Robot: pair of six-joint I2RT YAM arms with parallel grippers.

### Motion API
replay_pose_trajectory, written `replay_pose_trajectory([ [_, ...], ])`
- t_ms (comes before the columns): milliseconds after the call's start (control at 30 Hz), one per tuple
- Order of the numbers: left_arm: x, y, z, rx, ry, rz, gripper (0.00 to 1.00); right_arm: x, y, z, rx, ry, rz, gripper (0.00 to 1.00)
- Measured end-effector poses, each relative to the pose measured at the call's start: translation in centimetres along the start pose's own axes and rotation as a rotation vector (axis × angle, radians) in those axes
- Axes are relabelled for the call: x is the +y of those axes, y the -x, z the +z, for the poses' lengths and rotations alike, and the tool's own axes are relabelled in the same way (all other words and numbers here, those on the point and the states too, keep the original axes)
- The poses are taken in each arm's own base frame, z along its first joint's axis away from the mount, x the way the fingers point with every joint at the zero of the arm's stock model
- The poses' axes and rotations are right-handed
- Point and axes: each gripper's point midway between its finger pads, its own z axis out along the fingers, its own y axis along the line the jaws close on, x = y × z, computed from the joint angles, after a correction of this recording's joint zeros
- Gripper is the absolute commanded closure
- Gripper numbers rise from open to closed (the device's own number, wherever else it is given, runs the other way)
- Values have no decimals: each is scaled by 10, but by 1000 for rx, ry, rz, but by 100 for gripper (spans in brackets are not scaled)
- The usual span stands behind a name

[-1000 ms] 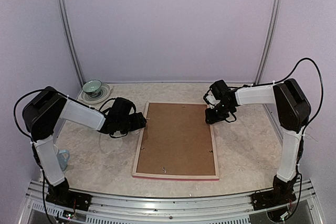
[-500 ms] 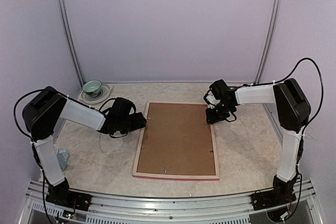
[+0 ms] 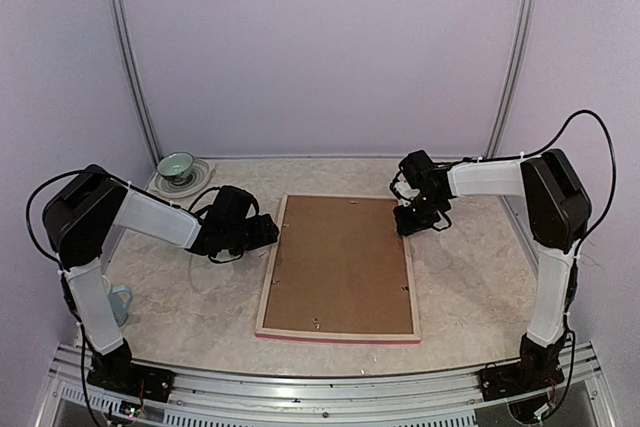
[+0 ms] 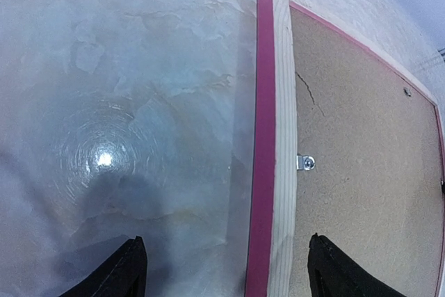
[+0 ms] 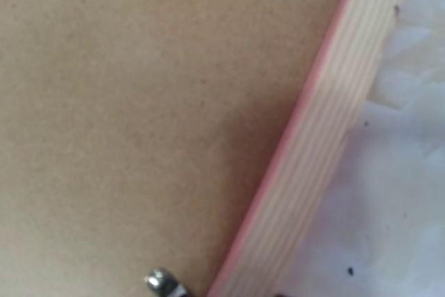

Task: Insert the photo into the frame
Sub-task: Press the fastener onto the backboard.

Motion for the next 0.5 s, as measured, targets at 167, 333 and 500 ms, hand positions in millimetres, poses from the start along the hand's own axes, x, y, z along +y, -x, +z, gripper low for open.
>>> replay_pose_trajectory([
  [167, 0, 0, 0, -1, -2, -1, 21, -3, -1, -1, 11, 2, 4, 50],
  [333, -1, 0, 0, 0, -5, -1, 21, -2, -3, -2, 22, 15, 6, 50],
  [500, -1, 0, 0, 0, -8, -1, 21, 1, 0, 1, 31, 26, 9, 51],
])
